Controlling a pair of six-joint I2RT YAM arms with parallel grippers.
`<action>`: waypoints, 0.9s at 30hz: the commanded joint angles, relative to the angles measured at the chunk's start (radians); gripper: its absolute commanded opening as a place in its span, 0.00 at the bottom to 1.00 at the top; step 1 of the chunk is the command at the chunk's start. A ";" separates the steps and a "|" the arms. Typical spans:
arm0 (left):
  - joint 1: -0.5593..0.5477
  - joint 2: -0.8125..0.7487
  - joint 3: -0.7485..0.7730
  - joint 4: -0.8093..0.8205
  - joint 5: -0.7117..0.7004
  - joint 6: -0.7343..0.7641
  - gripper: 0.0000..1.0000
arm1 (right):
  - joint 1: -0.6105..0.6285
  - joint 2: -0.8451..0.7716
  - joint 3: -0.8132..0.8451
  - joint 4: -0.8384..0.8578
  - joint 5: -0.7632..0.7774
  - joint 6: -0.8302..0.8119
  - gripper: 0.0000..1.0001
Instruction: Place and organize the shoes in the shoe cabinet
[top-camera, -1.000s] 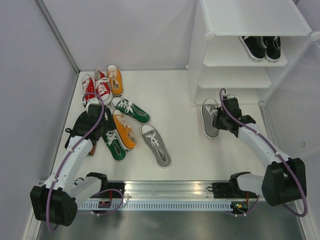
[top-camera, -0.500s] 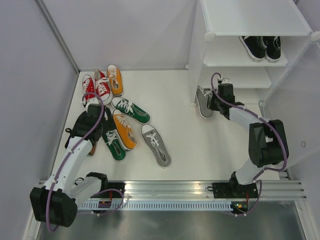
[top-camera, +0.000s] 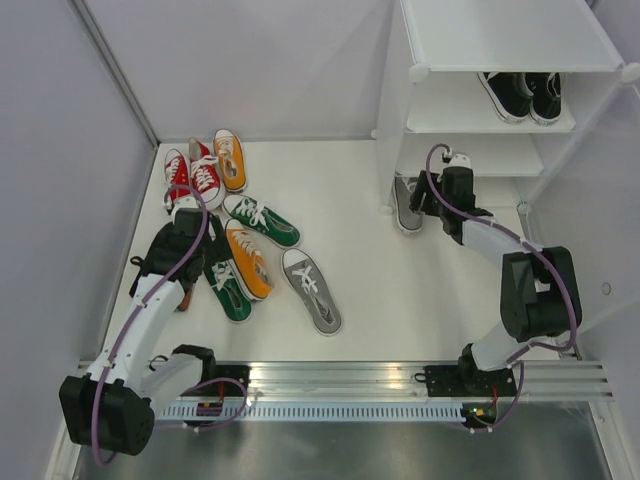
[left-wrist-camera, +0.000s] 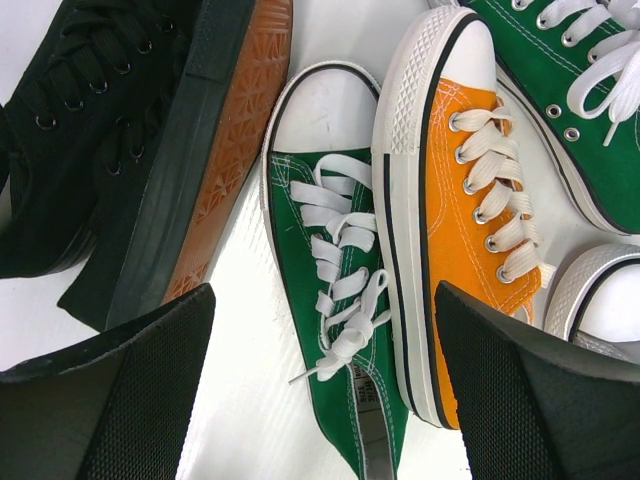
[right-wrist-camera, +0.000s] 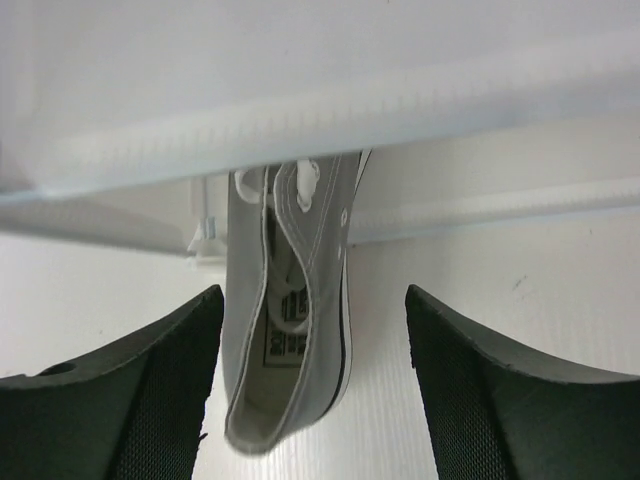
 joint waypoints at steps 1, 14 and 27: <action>0.004 -0.024 -0.004 0.033 0.023 0.032 0.93 | -0.004 -0.144 -0.062 0.022 -0.040 0.034 0.78; 0.004 -0.028 -0.006 0.032 0.034 0.030 0.94 | -0.003 -0.345 -0.496 0.354 -0.127 0.554 0.82; 0.004 -0.026 -0.007 0.033 0.029 0.032 0.94 | -0.004 -0.018 -0.499 0.784 -0.120 0.769 0.81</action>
